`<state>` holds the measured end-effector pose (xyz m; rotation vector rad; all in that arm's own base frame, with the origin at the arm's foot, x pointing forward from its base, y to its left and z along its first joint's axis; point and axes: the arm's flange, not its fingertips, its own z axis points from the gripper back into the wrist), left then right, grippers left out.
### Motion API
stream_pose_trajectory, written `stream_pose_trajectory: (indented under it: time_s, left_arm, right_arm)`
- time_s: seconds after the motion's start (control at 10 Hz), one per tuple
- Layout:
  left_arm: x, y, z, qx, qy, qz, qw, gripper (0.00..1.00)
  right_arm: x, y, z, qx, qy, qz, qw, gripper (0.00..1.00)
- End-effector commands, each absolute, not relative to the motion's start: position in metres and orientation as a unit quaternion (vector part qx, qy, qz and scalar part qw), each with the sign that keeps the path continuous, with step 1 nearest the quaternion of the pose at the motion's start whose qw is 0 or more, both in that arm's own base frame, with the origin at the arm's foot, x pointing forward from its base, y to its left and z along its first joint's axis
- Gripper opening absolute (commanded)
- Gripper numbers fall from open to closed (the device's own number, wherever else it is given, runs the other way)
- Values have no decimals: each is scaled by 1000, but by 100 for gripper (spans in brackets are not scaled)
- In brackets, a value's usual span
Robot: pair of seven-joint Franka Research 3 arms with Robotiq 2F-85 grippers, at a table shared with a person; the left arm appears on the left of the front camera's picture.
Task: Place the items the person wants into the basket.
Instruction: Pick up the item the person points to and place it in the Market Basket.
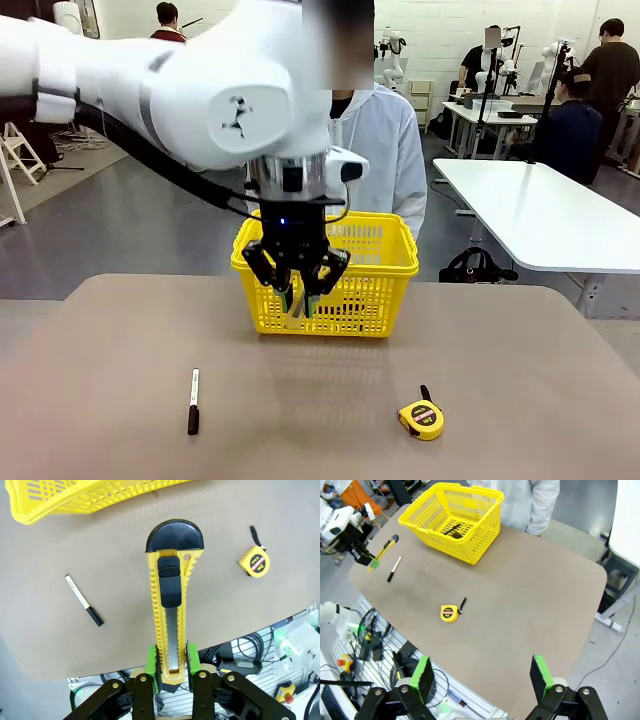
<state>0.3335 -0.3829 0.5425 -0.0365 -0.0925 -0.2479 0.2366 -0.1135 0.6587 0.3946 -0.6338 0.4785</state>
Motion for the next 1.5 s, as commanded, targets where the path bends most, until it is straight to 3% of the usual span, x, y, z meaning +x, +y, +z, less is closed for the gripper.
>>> stream_pose_trajectory:
  time_s: [0.0, 0.6, 0.7, 1.0, 1.4]
  left_arm:
    - [339, -384, 547, -28, -34, -139, 989, 0]
    - [336, -382, 550, -22, -47, -127, 991, 0]
    - [337, -384, 549, -19, -44, -127, 991, 28]
    - [438, -351, 587, -44, -64, -260, 962, 28]
    - [537, -358, 584, 21, -27, -357, 934, 28]
  right_arm:
    - [236, -112, 654, 192, -306, 235, 902, 100]
    - [236, -112, 654, 192, -306, 235, 902, 100]
    - [236, -112, 654, 192, -306, 235, 902, 100]
    - [236, -112, 654, 192, -306, 235, 902, 100]
    - [236, -112, 654, 192, -306, 235, 902, 100]
